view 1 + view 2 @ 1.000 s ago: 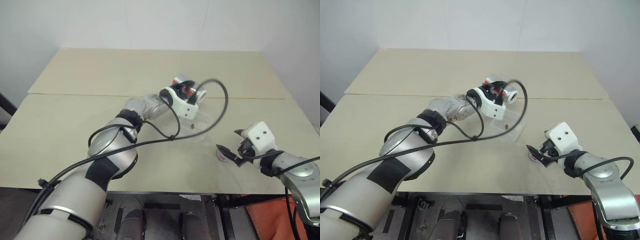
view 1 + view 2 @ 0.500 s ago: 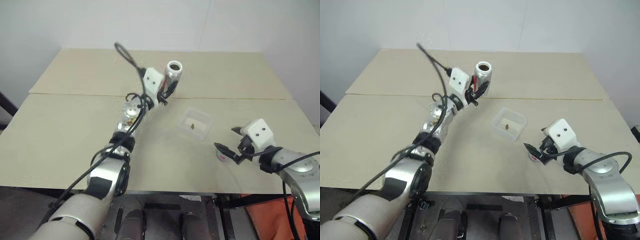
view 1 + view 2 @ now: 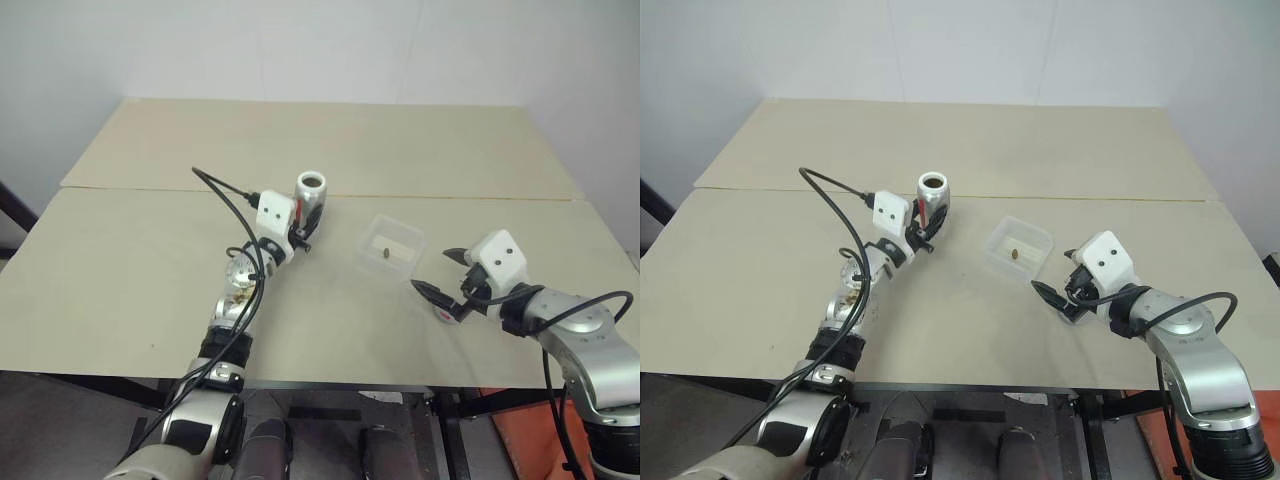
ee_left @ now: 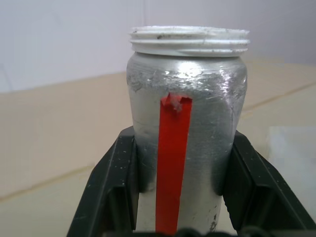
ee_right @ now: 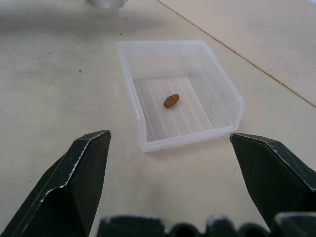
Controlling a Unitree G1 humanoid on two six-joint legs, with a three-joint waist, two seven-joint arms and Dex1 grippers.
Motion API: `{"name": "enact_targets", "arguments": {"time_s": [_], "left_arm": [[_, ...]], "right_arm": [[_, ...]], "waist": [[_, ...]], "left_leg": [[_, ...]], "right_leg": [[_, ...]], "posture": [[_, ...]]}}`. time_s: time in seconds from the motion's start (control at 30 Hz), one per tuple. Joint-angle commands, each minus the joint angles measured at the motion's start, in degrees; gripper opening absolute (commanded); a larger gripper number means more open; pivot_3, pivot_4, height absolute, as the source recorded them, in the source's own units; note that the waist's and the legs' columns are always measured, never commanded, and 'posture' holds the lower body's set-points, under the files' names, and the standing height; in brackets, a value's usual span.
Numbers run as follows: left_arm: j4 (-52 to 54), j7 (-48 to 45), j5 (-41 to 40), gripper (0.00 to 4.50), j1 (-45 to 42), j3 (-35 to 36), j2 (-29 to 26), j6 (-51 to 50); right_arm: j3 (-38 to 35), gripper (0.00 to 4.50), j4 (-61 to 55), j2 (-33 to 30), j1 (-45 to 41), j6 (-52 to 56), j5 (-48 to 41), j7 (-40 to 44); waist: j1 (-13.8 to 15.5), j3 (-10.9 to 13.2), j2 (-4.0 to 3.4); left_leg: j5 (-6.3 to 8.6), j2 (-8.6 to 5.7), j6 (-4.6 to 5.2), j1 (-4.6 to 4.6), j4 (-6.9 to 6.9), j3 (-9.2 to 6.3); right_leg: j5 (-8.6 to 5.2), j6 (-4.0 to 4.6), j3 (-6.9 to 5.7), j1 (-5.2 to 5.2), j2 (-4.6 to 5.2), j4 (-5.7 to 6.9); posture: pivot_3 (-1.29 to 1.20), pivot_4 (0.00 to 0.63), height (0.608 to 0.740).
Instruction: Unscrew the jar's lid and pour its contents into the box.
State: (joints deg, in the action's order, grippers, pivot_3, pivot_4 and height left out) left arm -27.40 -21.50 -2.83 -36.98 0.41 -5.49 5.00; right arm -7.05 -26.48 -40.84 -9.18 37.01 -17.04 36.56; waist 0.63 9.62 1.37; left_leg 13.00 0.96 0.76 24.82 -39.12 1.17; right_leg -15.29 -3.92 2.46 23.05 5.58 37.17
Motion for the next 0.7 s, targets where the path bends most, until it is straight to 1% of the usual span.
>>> {"name": "enact_targets", "arguments": {"time_s": [0.03,0.33,0.57,0.63,0.7], "left_arm": [[1.5,1.5,2.0,1.88,0.8,-1.4,-0.5,2.3],[0.7,1.7,2.3,1.88,3.5,-1.9,-1.0,2.9],[1.6,1.8,0.5,1.88,5.3,-1.0,-0.3,2.1],[2.0,1.6,-0.4,2.64,5.5,-0.8,-0.3,1.4],[2.2,2.1,-0.5,3.27,5.7,-0.5,-0.3,1.6]], "right_arm": [[-0.6,4.48,-1.0,-0.6,-0.6,-1.8,0.0,0.4],[-1.3,4.48,-0.9,-0.7,-0.3,-1.9,-0.2,1.1],[-0.8,4.48,-0.2,-0.9,-0.5,-2.8,0.5,1.2],[-0.6,4.5,0.1,-0.9,-0.6,-3.2,0.7,1.2],[-0.3,4.5,0.4,-0.9,-0.7,-3.6,1.1,1.1]], "waist": [[0.0,0.0,0.0],[0.0,0.0,0.0],[0.0,-0.2,0.0],[0.0,-0.2,0.0],[0.0,-0.2,0.0]], "left_leg": [[0.0,0.0,0.0,0.0,0.0,0.0],[0.0,0.01,0.0,-0.02,0.0,0.0],[0.0,0.01,0.0,-0.12,0.02,0.0],[0.01,0.01,0.01,-0.17,0.02,0.0],[0.01,0.01,0.01,-0.24,0.03,0.01]], "right_leg": [[0.0,0.0,0.0,0.0,0.0,0.0],[0.0,0.0,0.0,-0.01,0.0,0.0],[0.0,0.0,0.01,-0.1,0.0,-0.02],[0.0,0.0,0.01,-0.16,0.0,-0.04],[0.0,0.0,0.01,-0.23,0.0,-0.05]], "posture": [[0.0,0.15,0.74],[0.0,0.15,0.74],[0.0,0.15,0.74],[0.0,0.15,0.74],[0.0,0.15,0.74]]}}
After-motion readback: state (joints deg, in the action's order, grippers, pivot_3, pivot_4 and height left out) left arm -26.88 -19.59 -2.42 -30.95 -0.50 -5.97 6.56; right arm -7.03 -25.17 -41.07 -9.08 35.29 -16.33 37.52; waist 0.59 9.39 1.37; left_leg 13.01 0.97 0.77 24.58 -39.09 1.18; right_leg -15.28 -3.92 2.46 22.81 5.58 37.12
